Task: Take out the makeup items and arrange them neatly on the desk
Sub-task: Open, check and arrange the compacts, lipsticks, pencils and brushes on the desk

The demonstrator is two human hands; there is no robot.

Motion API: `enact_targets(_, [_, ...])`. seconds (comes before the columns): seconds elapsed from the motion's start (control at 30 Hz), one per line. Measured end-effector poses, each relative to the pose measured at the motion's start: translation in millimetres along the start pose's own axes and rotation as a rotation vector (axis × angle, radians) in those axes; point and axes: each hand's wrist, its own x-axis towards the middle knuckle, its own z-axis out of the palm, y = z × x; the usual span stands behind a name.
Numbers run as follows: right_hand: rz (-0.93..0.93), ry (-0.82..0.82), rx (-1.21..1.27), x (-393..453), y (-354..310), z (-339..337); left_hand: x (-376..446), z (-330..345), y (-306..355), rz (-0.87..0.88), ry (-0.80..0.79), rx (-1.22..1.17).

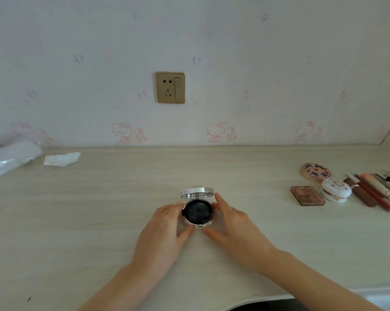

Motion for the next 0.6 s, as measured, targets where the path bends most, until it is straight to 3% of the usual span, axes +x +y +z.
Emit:
enact_targets(0.4, [-0.087,0.114,0.107,73.1,11.9,8.2,58.5,7.9,-29.9,-0.04,-0.026,-0.03])
enact_targets(0.6, [-0.024,0.088,0.098,121.6,13.6,16.0,96.3,7.7,-49.2,-0.053,-0.044,0.022])
